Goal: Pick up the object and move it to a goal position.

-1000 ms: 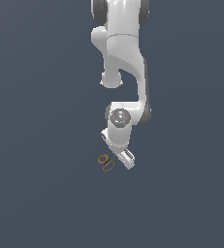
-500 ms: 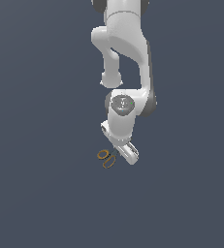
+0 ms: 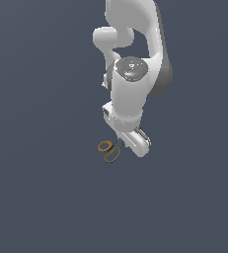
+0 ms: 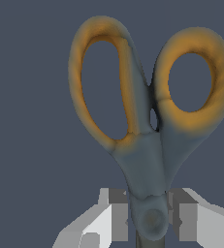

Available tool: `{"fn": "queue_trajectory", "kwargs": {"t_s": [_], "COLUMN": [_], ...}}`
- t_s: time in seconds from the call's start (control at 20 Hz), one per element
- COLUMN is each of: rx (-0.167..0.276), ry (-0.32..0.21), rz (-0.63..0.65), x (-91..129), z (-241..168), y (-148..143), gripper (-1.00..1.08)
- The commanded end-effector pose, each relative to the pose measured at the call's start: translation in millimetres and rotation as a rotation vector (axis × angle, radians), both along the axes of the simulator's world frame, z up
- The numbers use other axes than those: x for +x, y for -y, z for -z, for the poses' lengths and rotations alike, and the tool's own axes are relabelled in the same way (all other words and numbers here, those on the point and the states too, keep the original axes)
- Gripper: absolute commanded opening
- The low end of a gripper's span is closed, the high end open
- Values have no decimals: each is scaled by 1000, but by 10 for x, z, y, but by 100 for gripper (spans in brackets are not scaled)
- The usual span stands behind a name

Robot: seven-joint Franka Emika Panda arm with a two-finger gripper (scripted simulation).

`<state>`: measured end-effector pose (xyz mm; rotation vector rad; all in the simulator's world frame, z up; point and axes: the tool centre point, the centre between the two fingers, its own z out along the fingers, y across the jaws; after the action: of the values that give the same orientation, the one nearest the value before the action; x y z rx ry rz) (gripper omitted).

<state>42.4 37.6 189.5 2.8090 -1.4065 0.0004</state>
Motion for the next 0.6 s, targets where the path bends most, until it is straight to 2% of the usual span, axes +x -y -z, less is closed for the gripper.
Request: {"fn": "queue_trajectory", "kwargs": {"t_s": [0.0,0.55], "rx": [0,-1], "ry": [0,0], "rz": [0,0], "x": [17,115], "z": [-309,-1512], "y": [-14,-84], "gripper": [-100,-100]}}
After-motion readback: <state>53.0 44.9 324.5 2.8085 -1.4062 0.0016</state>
